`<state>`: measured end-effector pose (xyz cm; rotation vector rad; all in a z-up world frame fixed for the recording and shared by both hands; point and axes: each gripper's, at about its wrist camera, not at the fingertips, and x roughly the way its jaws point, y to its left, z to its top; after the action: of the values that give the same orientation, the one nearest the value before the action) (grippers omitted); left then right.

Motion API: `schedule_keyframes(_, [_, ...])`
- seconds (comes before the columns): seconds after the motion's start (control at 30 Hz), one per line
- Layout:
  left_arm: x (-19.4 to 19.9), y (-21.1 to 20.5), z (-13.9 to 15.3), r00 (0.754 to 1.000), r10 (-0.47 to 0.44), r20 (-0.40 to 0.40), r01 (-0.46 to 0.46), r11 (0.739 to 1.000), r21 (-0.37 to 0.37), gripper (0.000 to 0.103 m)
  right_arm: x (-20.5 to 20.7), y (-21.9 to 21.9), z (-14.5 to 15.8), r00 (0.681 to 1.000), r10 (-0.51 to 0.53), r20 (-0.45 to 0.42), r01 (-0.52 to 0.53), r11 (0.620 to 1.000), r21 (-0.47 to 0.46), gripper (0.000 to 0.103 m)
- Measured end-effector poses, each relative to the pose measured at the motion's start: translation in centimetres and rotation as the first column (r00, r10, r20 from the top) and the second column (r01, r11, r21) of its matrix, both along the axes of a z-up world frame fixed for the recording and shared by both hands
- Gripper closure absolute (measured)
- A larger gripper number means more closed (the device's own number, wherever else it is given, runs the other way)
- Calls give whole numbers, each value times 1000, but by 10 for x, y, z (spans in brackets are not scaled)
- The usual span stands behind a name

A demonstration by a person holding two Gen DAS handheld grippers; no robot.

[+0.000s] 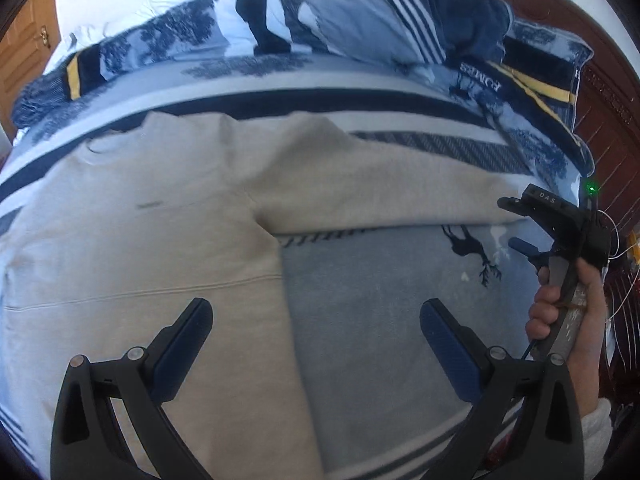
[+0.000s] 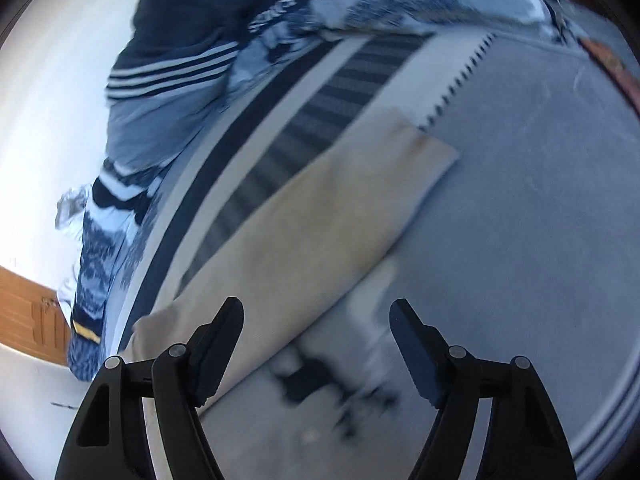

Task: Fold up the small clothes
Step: 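Grasp the sweater sleeve cuff with the right gripper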

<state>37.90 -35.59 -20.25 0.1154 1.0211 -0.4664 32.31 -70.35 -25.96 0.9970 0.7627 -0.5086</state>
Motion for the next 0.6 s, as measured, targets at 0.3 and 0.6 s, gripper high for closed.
schedule_keyframes(0.3, [-1, 33, -23, 995, 69, -74, -69, 998, 1, 0, 17, -54, -48, 986, -98, 137, 78, 987, 141, 96])
schedule_keyframes(0.6, [-24, 137, 13, 974, 218, -57, -222, 970, -98, 0, 40, 50, 95, 966, 159, 205, -92, 948, -303, 97])
